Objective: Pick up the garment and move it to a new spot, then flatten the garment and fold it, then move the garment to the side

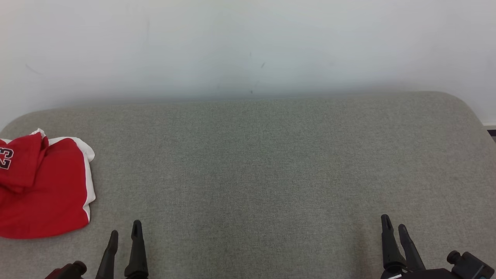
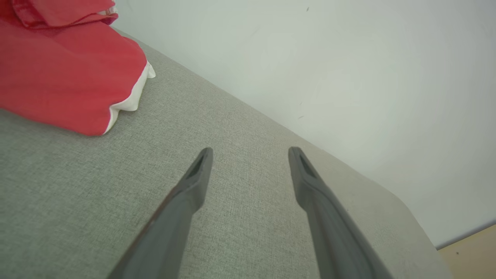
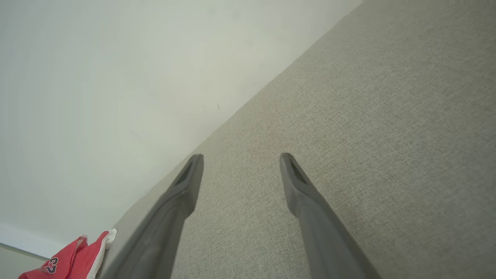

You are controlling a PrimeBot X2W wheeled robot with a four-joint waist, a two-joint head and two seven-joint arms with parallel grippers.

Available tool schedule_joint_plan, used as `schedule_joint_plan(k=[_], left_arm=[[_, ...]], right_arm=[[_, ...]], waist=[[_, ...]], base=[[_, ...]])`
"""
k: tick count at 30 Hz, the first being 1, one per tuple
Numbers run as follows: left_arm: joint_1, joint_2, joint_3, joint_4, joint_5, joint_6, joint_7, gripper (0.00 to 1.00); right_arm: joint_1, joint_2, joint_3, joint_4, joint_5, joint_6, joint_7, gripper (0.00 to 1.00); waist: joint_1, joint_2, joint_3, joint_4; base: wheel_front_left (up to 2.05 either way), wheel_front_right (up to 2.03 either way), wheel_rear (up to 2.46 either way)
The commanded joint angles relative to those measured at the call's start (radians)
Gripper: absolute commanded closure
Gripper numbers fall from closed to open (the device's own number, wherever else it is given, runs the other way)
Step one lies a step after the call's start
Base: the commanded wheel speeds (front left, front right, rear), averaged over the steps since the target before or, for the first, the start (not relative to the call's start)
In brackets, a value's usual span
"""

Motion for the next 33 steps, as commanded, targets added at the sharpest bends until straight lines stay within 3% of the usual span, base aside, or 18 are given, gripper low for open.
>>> schedule_joint_plan(k=[1,10,33], left_arm=[[0.004,0.003,-0.002,-0.013,0.036,0.003,-0.011,0.00],[0.012,0.012,-0.020,-0.003,0.168,-0.006,-0.032,0.00],[0.030,0.012,0.000,-0.003,0.381,-0.003,-0.082,0.00]], right_arm=[[0.000,-0.003,0.003,-0.011,-0.027,-0.001,-0.008,0.00],[0.006,-0.003,0.014,-0.003,-0.141,-0.001,-0.034,0.00],[0.027,-0.004,0.020,-0.002,-0.382,-0.002,-0.090,0.00]], waist=[[-0.0001,0.0000,0.000,0.000],[-0.0001,0.0000,-0.003,0.003],[-0.0001,0.0000,-0.003,0.010]], base=[[0.00,0.00,0.00],[0.00,0.00,0.00],[0.00,0.00,0.00]])
